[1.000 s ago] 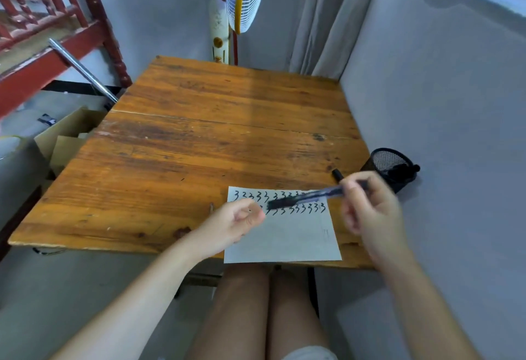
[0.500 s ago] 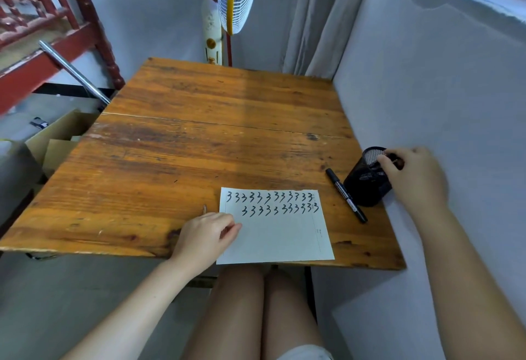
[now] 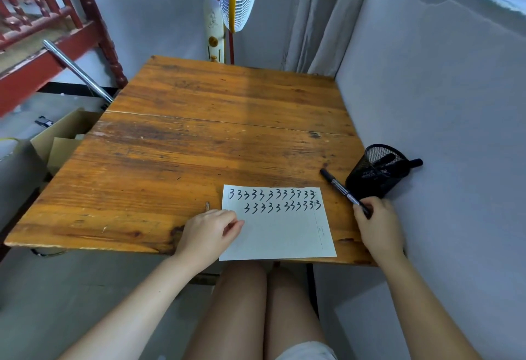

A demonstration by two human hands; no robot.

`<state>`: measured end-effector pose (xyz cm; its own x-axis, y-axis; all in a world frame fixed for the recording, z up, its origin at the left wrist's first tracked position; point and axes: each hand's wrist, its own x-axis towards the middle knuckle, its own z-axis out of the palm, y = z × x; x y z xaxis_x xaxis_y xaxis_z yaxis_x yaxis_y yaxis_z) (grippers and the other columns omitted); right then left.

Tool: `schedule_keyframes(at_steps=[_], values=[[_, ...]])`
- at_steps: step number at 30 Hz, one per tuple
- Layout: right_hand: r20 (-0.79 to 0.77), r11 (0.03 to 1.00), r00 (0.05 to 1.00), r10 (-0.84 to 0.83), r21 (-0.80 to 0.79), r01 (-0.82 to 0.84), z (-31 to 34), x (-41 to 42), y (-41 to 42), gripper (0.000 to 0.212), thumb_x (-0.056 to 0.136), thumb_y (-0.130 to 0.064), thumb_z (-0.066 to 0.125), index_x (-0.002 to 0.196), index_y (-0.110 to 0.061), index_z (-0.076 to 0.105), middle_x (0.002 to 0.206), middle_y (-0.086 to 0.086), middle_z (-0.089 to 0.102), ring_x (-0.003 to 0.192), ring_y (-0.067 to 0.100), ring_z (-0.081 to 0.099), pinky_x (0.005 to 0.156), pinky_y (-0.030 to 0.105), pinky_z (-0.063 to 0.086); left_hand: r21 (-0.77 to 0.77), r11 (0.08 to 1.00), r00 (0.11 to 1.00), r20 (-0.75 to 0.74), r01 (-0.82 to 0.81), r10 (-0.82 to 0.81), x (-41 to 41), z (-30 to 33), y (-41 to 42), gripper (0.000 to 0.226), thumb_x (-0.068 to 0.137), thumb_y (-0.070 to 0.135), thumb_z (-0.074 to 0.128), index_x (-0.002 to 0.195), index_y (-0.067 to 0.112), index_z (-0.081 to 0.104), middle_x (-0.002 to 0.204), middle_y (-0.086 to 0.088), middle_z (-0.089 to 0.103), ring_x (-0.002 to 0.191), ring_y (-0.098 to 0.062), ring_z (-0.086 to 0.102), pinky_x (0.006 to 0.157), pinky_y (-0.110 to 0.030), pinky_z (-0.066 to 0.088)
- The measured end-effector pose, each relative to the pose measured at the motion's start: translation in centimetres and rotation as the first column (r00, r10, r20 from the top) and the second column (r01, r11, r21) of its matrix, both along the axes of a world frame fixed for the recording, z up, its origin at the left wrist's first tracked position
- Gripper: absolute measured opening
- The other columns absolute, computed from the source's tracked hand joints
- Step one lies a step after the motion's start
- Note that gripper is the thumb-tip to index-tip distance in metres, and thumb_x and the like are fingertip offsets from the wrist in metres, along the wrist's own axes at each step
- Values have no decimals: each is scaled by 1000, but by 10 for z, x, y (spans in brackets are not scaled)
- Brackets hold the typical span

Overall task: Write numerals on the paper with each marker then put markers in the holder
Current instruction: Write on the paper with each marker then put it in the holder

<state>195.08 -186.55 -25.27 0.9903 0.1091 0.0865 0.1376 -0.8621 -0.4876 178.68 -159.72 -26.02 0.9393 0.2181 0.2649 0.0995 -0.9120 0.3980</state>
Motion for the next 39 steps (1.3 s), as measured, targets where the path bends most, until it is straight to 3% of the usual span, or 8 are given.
schedule_keyframes(at_steps=[8,11,16,22,27,32,36,39], values=[[-194,654,919,343,752,-85,56,-57,40,11,93,-17,53,92,-15,64,68,-2,67,54,7,52,44,18,39,-294,956,997,73,-15,38,-10,14,-7,41,77,52,45,106,22,43,78,8,49,65,-13,51,52,-23,40],[-218,577,878,427,813,-79,58,-84,57,17,95,-17,49,90,-8,62,62,-2,65,50,7,51,40,18,39,-316,944,994,71,98,-80,-14,24,-21,43,80,52,40,111,22,45,99,12,52,82,-5,51,63,-20,42],[-367,467,804,468,875,128,61,-95,77,21,96,-22,48,79,-10,52,48,-3,49,38,9,35,38,20,22,-298,936,975,-59,189,-216,-21,34,-35,28,90,45,39,75,21,41,56,12,42,50,-8,43,46,-23,27],[-372,546,601,707,828,-130,70,-96,101,34,95,-23,50,62,-11,47,41,0,43,36,11,26,40,22,18,-331,911,961,-41,244,-273,-18,55,-33,35,84,55,30,69,26,44,52,9,45,48,-10,42,44,-26,28],[-280,336,470,837,941,-38,78,-85,107,32,89,-14,46,57,-13,39,36,1,39,33,10,23,37,19,16,-900,410,874,-77,145,-479,-14,79,-28,37,89,41,30,56,27,38,45,14,26,41,-5,20,39,-16,20],[-119,197,425,897,969,-146,81,-72,112,27,86,-17,52,61,-10,45,38,-2,43,33,7,27,38,20,18,-990,-63,744,-55,-129,-666,-3,82,-13,44,87,51,27,55,22,36,39,15,25,32,-2,18,33,-17,14],[-101,202,406,908,956,-215,67,-67,119,24,84,-24,52,65,-10,48,40,-5,45,36,7,29,40,23,19,-957,-206,676,14,-205,-737,-1,69,-1,44,82,58,45,55,24,37,43,11,19,33,-5,15,31,-13,18],[-126,195,544,829,978,-69,68,-39,101,31,89,-17,50,58,-20,52,40,-9,41,36,4,30,37,15,25,-941,-237,721,-11,-241,-693,-18,57,16,46,82,56,48,55,22,32,43,12,20,32,-5,16,32,-15,15]])
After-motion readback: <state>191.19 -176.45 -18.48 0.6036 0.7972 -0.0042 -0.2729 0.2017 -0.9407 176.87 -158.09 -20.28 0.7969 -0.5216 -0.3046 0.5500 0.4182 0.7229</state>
